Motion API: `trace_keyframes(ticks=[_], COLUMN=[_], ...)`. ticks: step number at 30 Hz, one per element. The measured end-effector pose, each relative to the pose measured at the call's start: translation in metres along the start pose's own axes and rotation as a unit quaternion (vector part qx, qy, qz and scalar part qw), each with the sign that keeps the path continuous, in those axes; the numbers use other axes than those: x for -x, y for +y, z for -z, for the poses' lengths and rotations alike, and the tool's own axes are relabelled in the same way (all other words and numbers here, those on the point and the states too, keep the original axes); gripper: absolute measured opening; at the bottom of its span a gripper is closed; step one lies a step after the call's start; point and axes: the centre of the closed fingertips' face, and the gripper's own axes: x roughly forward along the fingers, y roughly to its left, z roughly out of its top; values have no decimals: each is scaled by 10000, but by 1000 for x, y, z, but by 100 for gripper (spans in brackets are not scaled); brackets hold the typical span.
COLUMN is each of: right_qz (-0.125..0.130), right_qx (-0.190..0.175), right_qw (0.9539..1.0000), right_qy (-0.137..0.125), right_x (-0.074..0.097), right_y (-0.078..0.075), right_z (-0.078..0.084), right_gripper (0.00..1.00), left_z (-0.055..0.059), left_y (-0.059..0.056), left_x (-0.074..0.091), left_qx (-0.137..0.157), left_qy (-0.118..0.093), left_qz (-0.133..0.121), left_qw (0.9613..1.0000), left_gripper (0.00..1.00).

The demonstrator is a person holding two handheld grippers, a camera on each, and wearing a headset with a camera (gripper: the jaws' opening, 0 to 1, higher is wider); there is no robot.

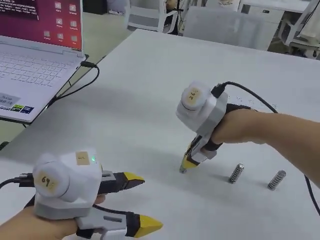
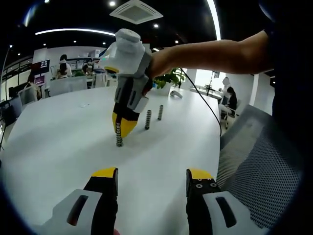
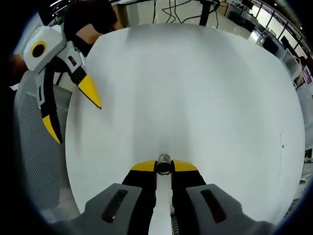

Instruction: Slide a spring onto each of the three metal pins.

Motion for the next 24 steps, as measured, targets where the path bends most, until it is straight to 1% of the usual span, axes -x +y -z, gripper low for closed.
trace_keyframes(ticks=[6, 7, 10, 15, 24], right_qz=[-59, -50, -41, -10, 16], right_qx=[9, -18, -17, -10, 38], right_qw=[10000, 10000, 10000, 10000, 10000], right_qy=[62, -5, 20, -14, 61], right_x=[-6, -5, -5, -5, -7], right_y=[6, 6, 6, 6, 7], right_z=[4, 2, 2, 1, 3], right_gripper=[8, 9, 9, 9, 9], left_z=[0, 0, 0, -1, -2], left_y=[-1, -1, -2, -2, -2], left_x=[0, 0, 0, 0, 0], left_qx=[-10, -11, -18, -30, -36], left_qy=[5, 4, 15, 15, 4], left_qz=[14, 14, 20, 22, 19], left_qw=[10000, 10000, 10000, 10000, 10000], left_gripper=[51, 51, 51, 51, 51])
